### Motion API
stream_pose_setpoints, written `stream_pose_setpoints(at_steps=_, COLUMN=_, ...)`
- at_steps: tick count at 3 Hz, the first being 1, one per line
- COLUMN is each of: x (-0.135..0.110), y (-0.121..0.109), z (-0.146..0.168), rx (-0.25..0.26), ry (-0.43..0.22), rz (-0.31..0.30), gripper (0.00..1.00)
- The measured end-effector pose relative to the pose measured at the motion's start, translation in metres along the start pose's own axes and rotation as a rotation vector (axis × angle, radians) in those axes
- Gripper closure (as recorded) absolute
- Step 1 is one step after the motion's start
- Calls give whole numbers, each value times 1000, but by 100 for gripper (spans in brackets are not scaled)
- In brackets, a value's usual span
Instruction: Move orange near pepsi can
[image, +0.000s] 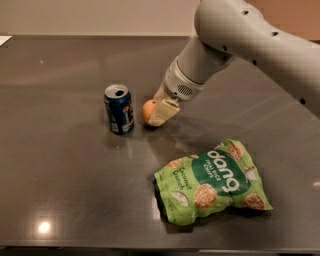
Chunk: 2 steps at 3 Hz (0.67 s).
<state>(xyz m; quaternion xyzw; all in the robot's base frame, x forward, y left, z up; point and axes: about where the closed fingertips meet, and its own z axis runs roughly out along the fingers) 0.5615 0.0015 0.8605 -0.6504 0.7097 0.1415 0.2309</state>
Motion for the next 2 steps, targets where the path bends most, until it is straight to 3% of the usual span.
stream_pose_setpoints(at_steps=1, x=-1, y=0, z=1, rx=-2, ry=0, rz=-1, gripper=0)
stream_pose_setpoints(at_steps=2, x=-1, y=0, z=1, rx=-2, ry=0, rz=-1, gripper=0)
